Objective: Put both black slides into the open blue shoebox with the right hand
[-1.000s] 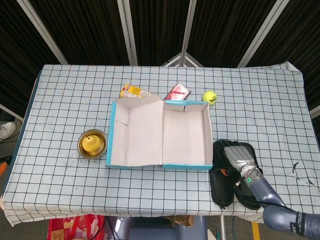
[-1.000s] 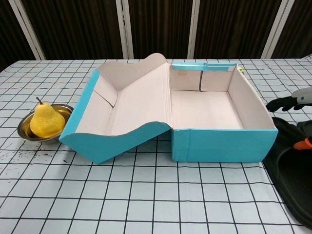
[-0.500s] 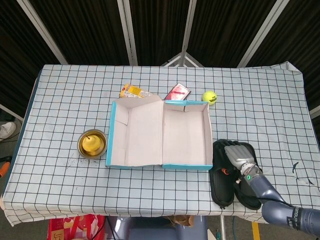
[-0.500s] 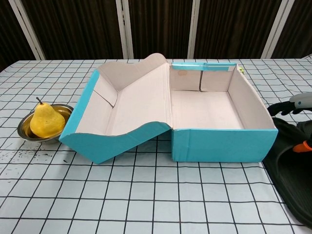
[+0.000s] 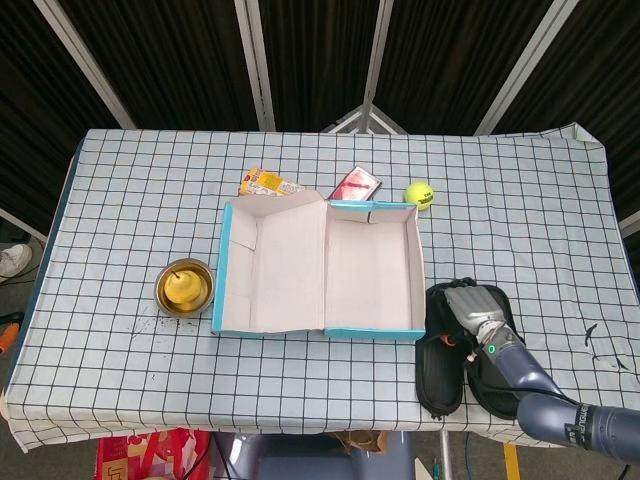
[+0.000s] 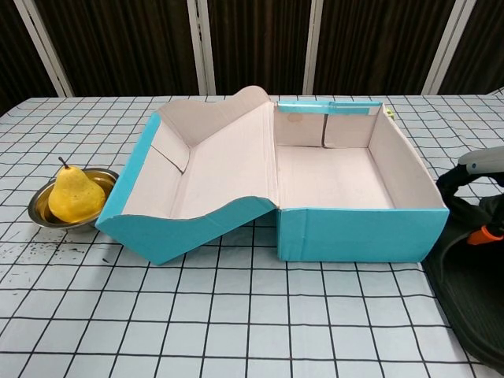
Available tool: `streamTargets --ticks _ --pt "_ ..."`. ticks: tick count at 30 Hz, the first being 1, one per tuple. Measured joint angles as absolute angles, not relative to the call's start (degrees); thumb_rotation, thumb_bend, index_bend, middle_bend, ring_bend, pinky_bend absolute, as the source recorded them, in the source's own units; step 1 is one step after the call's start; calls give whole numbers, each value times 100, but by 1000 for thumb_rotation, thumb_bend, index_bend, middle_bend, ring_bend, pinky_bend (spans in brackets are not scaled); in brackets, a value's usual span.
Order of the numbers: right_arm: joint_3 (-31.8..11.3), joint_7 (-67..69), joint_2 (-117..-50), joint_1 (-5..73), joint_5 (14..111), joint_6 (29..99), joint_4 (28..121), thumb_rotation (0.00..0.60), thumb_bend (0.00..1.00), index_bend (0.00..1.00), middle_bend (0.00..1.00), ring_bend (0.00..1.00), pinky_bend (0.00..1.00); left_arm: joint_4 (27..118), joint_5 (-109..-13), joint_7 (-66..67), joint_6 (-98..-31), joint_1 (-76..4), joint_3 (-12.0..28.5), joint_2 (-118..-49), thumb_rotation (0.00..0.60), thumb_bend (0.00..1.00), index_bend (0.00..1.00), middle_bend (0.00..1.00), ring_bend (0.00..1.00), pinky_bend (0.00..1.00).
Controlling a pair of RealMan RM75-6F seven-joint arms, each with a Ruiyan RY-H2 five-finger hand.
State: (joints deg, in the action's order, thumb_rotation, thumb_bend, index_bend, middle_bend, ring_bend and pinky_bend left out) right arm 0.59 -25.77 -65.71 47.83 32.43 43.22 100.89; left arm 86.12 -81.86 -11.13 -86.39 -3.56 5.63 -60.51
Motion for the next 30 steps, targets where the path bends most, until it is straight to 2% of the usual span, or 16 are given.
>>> streamTargets --ticks 8,17,30 --pt "50 -2430 -6563 4720 3449 4534 10160 600 289 532 535 232 0 8616 -8207 -1132 -8638 -355 555 -6049 600 359 0 0 0 68" --pt "29 -2335 -6416 4690 3599 4647 10345 600 289 533 538 235 0 8596 -8201 -1152 -8629 -355 558 -6049 600 359 0 0 0 68" --pt "-21 -2443 -5702 4758 3616 4913 11013 600 289 533 539 235 0 8576 -8208 -1294 -8646 -338 563 -6025 600 359 0 0 0 68"
